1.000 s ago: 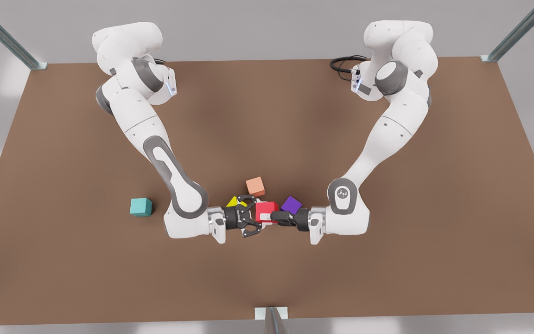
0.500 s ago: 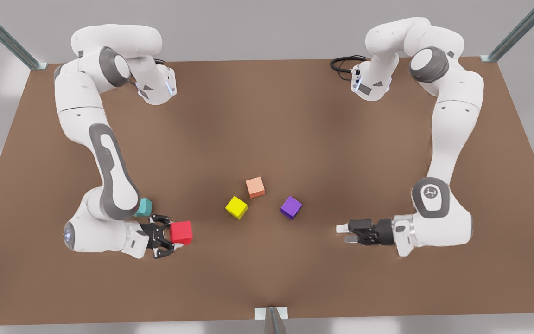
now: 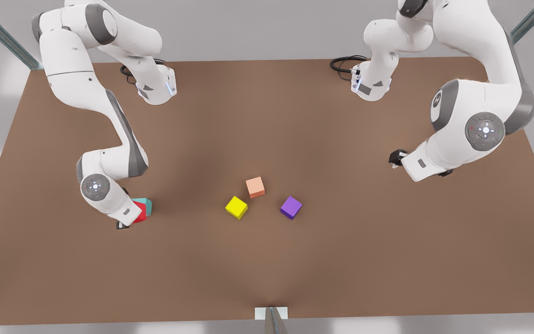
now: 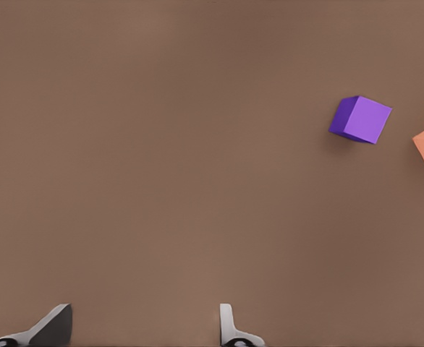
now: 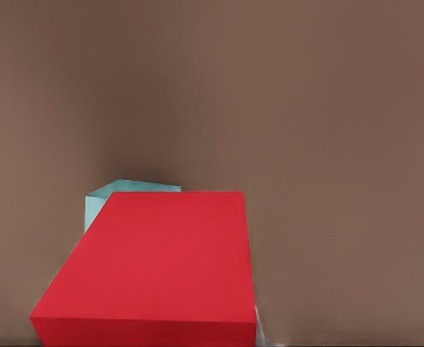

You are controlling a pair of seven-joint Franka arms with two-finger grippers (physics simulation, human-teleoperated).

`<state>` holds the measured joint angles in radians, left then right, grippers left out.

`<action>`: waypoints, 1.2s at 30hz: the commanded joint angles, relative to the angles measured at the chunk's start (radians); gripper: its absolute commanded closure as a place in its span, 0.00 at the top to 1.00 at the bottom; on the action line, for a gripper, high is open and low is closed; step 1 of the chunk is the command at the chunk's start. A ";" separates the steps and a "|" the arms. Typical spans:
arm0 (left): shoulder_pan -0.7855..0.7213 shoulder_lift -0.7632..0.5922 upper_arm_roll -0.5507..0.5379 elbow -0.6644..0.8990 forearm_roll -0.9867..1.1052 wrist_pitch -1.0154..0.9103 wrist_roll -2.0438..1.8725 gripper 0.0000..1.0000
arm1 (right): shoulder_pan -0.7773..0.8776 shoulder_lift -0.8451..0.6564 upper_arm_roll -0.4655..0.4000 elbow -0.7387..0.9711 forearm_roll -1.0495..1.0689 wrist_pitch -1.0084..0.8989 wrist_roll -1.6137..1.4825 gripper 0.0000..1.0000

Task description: Pick up red wooden cube and pass to hand red wooden cube and place in blue wooden cube

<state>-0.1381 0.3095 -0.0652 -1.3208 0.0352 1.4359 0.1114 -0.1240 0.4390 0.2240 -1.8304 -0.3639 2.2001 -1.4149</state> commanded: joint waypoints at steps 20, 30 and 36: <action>0.055 0.039 -0.002 0.058 0.019 -0.063 -0.029 1.00 | -0.055 -0.043 0.001 -0.213 -0.107 0.150 0.418 0.59; 0.054 0.039 -0.004 0.058 0.017 -0.068 -0.030 1.00 | -0.060 -0.043 0.006 -0.231 -0.101 0.150 0.403 1.00; 0.054 0.039 -0.004 0.058 0.017 -0.068 -0.030 1.00 | -0.057 -0.048 0.017 -0.219 -0.099 0.138 0.406 1.00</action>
<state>-0.0848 0.3495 -0.0690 -1.2629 0.0517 1.3696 0.0860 -0.1812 0.3934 0.2397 -2.0510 -0.4652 2.3448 -1.0580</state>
